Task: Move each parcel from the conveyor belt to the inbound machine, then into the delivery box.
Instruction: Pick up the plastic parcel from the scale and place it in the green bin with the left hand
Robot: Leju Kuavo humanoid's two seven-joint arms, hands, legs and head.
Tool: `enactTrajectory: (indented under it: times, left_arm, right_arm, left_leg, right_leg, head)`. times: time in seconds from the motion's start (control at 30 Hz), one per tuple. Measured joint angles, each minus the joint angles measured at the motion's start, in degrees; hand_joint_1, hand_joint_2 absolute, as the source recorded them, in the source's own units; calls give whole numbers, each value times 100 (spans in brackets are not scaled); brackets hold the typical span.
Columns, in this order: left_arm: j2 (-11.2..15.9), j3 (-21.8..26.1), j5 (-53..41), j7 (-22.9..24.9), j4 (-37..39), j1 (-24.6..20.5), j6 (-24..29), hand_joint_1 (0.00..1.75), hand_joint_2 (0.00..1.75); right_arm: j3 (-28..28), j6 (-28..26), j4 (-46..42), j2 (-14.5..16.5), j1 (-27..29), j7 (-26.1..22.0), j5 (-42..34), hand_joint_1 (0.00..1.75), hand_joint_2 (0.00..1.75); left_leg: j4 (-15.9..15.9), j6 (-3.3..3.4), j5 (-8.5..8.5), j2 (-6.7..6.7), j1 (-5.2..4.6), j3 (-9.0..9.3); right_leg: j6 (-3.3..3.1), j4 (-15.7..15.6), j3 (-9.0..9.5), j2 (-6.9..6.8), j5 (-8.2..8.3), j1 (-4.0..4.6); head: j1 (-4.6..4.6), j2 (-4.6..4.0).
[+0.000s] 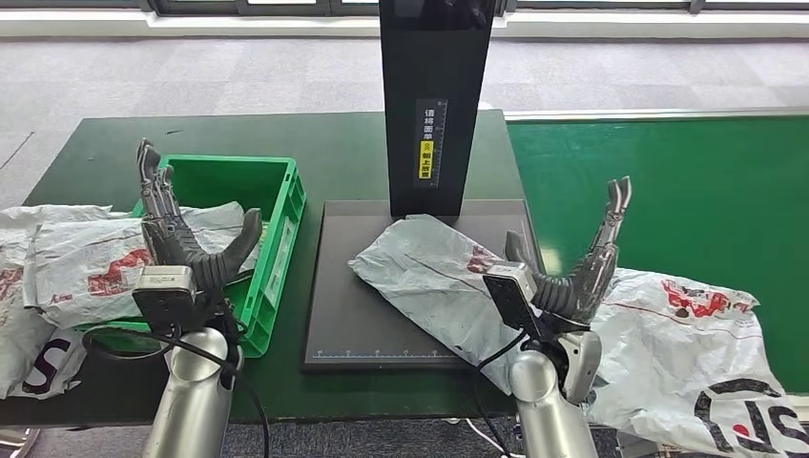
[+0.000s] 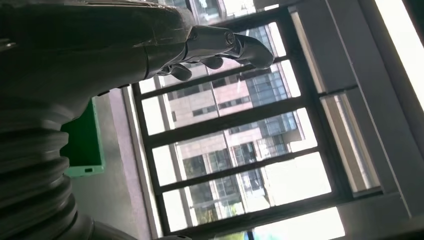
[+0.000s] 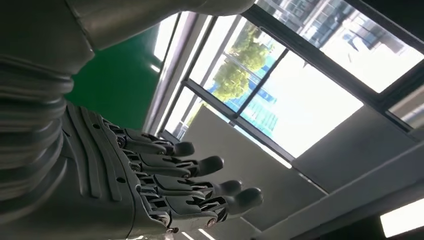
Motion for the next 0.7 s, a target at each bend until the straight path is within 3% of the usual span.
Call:
enactTrajectory:
  times: [0.2, 0.43, 0.7]
  left_arm:
    - [-26, -608, 320, 0, 544, -327, -590, 0, 175]
    - [-108, -1285, 378, 2, 1560, -760, -606, 0, 175]
    - [-204, -1684, 607, 2, 2675, -1208, -446, 0, 175]
  right_arm:
    - [-239, -8, -1348, -21, 198, -691, -869, 0, 175]
    - [-399, -1, -2427, -37, 325, -738, -1180, 0, 175]
    - [-431, 10, -2576, -45, 340, -648, -1150, 0, 175]
  left_leg:
    - [1, 2, 0, -5, -4, -3]
    - [0, 3, -1, -3, -5, -2]
    - [0, 2, 0, -3, -4, -2]
  right_leg:
    - [2, -1, 2, -4, 1, -4]
    - [3, -1, 3, -3, 2, -5]
    - [3, 3, 6, -4, 3, -4]
  head:
    - [1, 0]
    - [1, 0]
    - [1, 0]
